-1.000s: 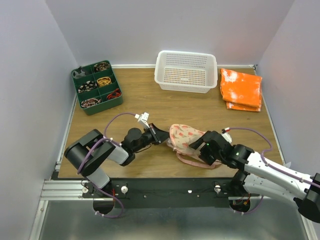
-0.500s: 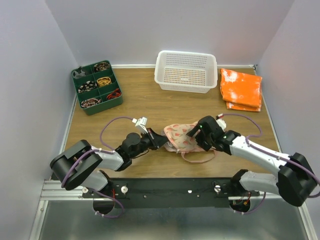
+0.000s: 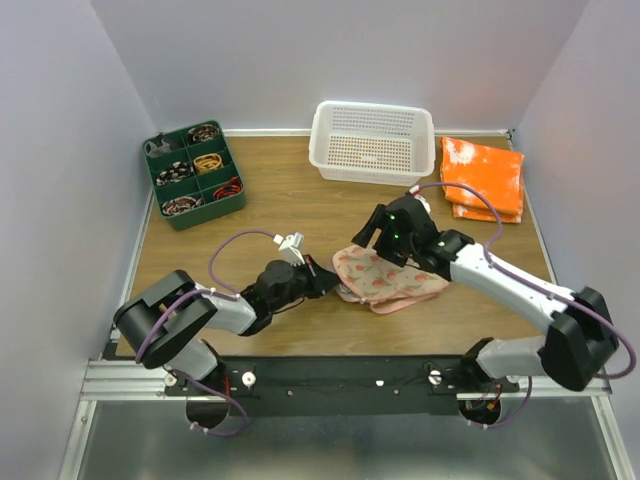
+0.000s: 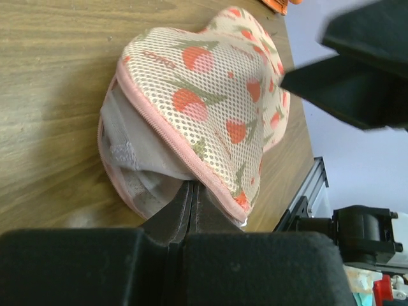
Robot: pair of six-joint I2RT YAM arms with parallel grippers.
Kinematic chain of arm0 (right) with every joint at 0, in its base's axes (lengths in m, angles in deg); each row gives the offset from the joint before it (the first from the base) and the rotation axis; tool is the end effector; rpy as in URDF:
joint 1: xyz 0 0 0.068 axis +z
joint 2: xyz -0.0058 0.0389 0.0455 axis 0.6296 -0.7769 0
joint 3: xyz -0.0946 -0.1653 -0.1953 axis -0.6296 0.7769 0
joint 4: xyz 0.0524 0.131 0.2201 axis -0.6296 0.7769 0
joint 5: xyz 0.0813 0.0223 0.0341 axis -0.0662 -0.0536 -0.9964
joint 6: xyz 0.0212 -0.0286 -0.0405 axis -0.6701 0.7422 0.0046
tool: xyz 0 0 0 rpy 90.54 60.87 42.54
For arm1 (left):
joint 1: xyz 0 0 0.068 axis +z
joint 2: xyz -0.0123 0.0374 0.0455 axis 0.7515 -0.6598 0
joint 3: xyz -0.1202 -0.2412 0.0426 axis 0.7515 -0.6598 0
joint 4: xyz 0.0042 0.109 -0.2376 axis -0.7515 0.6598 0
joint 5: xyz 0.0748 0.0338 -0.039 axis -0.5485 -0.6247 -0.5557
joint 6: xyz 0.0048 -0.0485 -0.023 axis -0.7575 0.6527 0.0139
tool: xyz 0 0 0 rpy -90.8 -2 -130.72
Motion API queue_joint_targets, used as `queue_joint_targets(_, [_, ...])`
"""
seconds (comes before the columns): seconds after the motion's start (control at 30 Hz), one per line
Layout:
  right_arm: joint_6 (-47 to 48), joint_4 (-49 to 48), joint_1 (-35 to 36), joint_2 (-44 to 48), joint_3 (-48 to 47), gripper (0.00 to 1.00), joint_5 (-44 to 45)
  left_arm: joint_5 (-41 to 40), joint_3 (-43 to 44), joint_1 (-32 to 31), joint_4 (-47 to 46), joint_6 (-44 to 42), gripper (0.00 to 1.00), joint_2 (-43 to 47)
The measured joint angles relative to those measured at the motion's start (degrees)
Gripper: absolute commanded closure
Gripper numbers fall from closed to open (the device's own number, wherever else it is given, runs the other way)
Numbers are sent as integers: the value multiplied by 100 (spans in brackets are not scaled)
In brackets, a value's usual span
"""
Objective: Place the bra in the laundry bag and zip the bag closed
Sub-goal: Zip the zipper on the laundry bag.
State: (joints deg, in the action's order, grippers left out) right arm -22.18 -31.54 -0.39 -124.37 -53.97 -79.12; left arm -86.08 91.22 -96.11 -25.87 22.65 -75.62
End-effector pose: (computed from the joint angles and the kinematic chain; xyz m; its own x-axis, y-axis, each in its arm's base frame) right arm 0.2270 0.1752 0.2526 -0.7507 0.4538 -0.4801 0.1474 0.8235 0.5478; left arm 0.1665 -0.1837 0.1425 -0.7453 -0.4463 -0.4953 0.2557 0.4947 -0.8306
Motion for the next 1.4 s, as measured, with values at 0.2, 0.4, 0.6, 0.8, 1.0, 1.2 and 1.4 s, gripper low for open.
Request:
queue_joint_targets(0.2, [-800, 472, -2, 1633, 841, 14, -170, 0, 463, 0, -2, -11, 100, -415])
queue_joint_targets(0.4, [-1740, 1626, 0, 2780, 1298, 14, 249, 7, 717, 0, -129, 33, 100, -778])
queue_joint_targets(0.6, [-2031, 2490, -11, 3294, 1161, 17, 1681, 2, 616, 0, -179, 74, 100, -737])
queue_joint_targets(0.8, [-1211, 1801, -22, 2017, 691, 23, 1386, 4, 579, 0, -173, 72, 100, -658])
queue_joint_targets(1.0, [-197, 1084, -22, 737, 286, 24, 175, 7, 627, 0, -181, 70, 100, -664])
queue_joint_targets(1.2, [702, 761, -22, 98, -339, 24, -546, 24, 656, 0, -221, 72, 100, -750])
queue_joint_targets(1.4, [1399, 828, -22, -595, -1143, 25, -796, 48, 702, 0, -260, 72, 100, -844])
